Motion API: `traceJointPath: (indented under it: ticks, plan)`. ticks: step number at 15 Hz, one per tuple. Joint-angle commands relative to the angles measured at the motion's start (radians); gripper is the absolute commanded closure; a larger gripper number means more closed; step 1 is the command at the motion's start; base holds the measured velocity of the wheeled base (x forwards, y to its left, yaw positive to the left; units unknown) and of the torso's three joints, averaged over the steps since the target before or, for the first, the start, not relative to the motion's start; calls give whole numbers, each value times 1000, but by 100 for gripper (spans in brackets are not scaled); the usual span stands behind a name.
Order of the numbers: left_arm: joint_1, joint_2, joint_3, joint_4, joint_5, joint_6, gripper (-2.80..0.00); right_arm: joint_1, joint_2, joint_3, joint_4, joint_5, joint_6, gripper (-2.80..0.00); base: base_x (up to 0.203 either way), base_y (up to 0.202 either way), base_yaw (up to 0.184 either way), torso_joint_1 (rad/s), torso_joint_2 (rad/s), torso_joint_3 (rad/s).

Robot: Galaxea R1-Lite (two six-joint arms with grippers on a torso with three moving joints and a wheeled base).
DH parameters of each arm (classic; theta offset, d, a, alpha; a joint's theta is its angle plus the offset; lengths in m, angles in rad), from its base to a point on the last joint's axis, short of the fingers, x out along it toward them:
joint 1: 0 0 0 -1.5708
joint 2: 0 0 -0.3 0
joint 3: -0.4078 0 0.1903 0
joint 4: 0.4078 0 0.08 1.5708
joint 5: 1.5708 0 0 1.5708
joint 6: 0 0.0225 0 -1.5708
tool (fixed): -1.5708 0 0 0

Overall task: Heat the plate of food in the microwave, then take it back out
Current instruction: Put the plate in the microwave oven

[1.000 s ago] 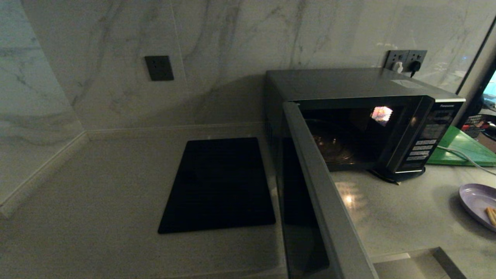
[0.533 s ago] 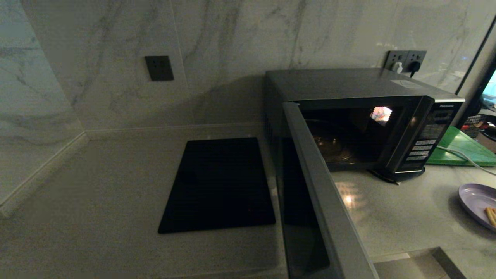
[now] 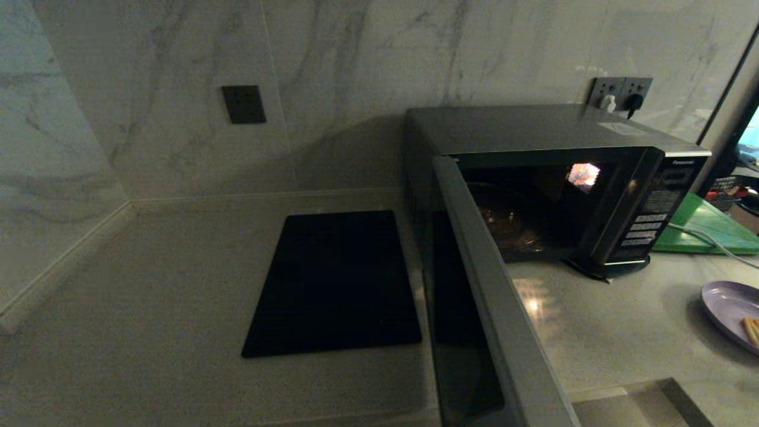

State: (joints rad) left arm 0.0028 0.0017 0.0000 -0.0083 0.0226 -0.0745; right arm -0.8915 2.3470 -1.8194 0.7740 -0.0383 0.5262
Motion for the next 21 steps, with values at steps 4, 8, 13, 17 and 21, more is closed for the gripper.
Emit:
traceJointPath:
  ticks: [4, 8, 13, 17, 21]
  plan:
    - [0, 0, 0, 1, 0, -1, 0, 0, 3, 3, 5, 0, 3, -280, 0, 0, 0, 0, 0, 0]
    - [0, 0, 0, -1, 0, -1, 0, 0, 2, 3, 5, 0, 3, -280, 0, 0, 0, 0, 0, 0]
    - [0, 0, 0, -1, 0, -1, 0, 0, 3, 5, 5, 0, 3, -280, 0, 0, 0, 0, 0, 0]
    - [0, 0, 0, -1, 0, -1, 0, 0, 3, 3, 5, 0, 5, -280, 0, 0, 0, 0, 0, 0]
    - [0, 0, 0, 1, 0, -1, 0, 0, 2, 2, 7, 0, 3, -280, 0, 0, 0, 0, 0, 0]
